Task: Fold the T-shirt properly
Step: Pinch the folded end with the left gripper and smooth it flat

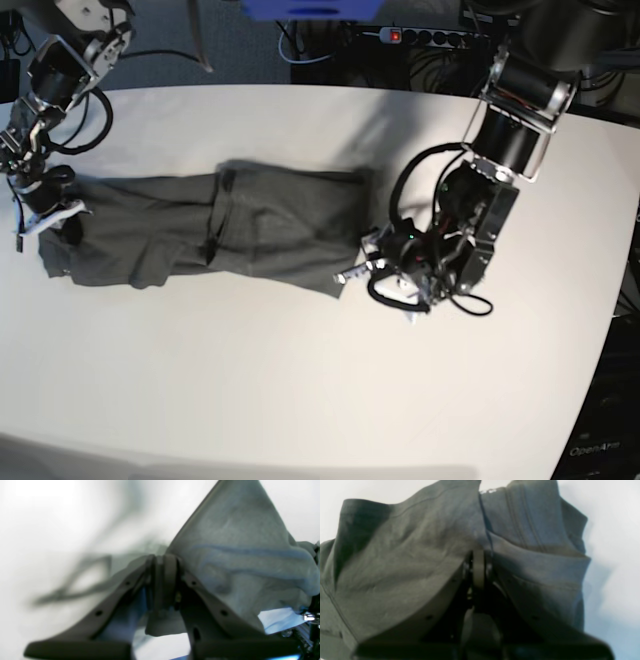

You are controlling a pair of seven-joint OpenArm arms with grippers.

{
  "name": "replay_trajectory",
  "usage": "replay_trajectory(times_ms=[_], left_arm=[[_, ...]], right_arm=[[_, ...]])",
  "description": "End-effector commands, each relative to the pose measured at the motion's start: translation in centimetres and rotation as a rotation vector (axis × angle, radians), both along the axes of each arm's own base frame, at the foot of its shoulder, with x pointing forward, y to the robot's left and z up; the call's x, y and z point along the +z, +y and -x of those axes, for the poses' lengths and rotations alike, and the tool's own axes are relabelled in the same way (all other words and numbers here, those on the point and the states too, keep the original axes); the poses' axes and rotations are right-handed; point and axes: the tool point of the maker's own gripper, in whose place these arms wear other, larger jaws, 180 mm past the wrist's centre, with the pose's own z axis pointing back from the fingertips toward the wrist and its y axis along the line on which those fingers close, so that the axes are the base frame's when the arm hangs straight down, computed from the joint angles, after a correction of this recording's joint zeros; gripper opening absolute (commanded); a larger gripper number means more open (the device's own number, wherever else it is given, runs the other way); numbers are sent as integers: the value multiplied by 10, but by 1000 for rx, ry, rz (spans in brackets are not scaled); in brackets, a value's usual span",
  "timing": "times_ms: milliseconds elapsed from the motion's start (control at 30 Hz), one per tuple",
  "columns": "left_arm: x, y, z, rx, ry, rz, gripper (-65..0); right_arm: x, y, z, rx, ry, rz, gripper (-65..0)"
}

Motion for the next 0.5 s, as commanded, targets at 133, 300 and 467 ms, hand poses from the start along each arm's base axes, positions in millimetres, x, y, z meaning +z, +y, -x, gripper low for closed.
replay_trajectory(times_ms=[133,300,467], left_arm=[[-2,6,-5,10,10,-13,-589],[-3,7,-4,10,12,-16,-591],[-2,6,-4,10,11,-14,-623]], right_arm=[[-33,-1,37,29,242,46,-649],[-16,-4,28,32,200,98,-649],[-15,-3,29,35,213,102,-649]])
